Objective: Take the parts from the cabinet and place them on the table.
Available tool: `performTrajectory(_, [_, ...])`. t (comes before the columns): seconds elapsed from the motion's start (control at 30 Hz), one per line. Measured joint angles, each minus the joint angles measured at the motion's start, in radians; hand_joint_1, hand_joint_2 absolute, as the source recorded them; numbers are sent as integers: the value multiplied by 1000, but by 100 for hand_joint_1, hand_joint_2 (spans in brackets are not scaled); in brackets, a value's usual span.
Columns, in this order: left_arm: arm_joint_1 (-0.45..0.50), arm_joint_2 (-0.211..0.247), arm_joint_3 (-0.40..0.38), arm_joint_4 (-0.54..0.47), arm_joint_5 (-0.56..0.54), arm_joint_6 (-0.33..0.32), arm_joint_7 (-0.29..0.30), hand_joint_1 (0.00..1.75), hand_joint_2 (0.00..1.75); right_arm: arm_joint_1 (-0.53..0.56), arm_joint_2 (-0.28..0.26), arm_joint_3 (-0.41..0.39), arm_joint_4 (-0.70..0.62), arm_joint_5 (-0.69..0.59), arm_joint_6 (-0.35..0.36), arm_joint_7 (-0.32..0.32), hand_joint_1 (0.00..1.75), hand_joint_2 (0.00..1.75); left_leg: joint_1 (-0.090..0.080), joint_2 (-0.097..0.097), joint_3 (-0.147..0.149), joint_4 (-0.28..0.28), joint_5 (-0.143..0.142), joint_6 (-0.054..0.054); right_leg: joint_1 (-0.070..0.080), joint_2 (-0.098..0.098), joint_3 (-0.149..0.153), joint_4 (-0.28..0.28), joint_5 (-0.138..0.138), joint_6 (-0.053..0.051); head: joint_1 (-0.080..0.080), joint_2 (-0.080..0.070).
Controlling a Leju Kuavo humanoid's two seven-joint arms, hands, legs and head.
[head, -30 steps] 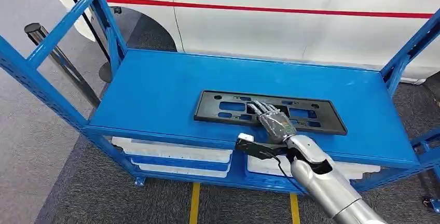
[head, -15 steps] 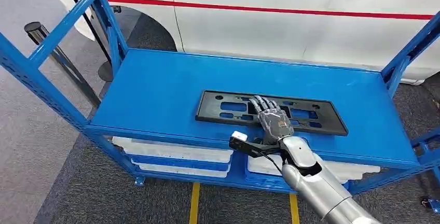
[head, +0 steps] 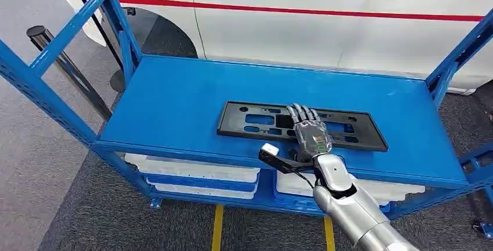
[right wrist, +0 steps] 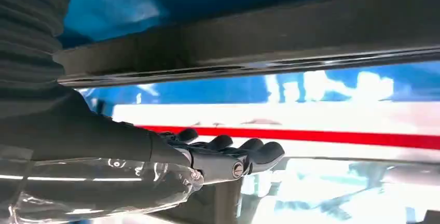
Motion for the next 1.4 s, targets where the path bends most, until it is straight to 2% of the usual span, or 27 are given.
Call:
performTrajectory(0.07, [0,-1,0,0,0,0,0,0,0,0,1,-6,12,7,-8,5,3,175,0,0,0,0,0,0,0,0,0,0,0,0,0,0])
performTrajectory(0.1, [0,-1,0,0,0,0,0,0,0,0,2,-10,17,8,-8,5,168,175,0,0,0,0,0,0,0,0,0,0,0,0,0,0])
performTrajectory(0.13, [0,-2,0,0,-1,0,0,0,0,0,2,-11,22,8,-9,6,175,175,0,0,0,0,0,0,0,0,1,0,0,0,0,0])
performTrajectory(0.3, [0,-3,2,0,-3,0,-2,0,0,9,6,-21,47,22,-15,11,175,175,0,0,1,0,0,0,0,0,1,0,0,0,0,0])
performTrajectory(0.43, [0,-3,5,0,-5,0,-6,0,0,31,15,-36,59,19,-19,-14,175,175,0,0,1,0,0,0,0,0,1,0,0,0,0,0])
performTrajectory(0.93, [1,-6,25,0,4,-13,-15,0,0,73,24,-47,5,36,37,-33,175,175,0,1,3,0,0,0,0,2,2,0,0,0,0,0])
performTrajectory(0.97, [1,-6,30,0,11,-20,-18,0,175,77,23,-47,-2,36,40,-33,175,175,0,1,3,0,0,0,0,2,2,0,0,0,0,0])
performTrajectory(1.2, [2,-6,57,0,28,-49,-34,0,175,103,10,-47,-52,32,53,-42,175,175,0,2,3,0,0,0,0,3,2,0,0,0,0,0])
performTrajectory(1.4, [5,-7,73,0,32,-7,-43,0,175,140,-24,-47,-136,16,24,-47,175,175,0,1,2,0,0,0,0,2,1,0,0,0,0,0])
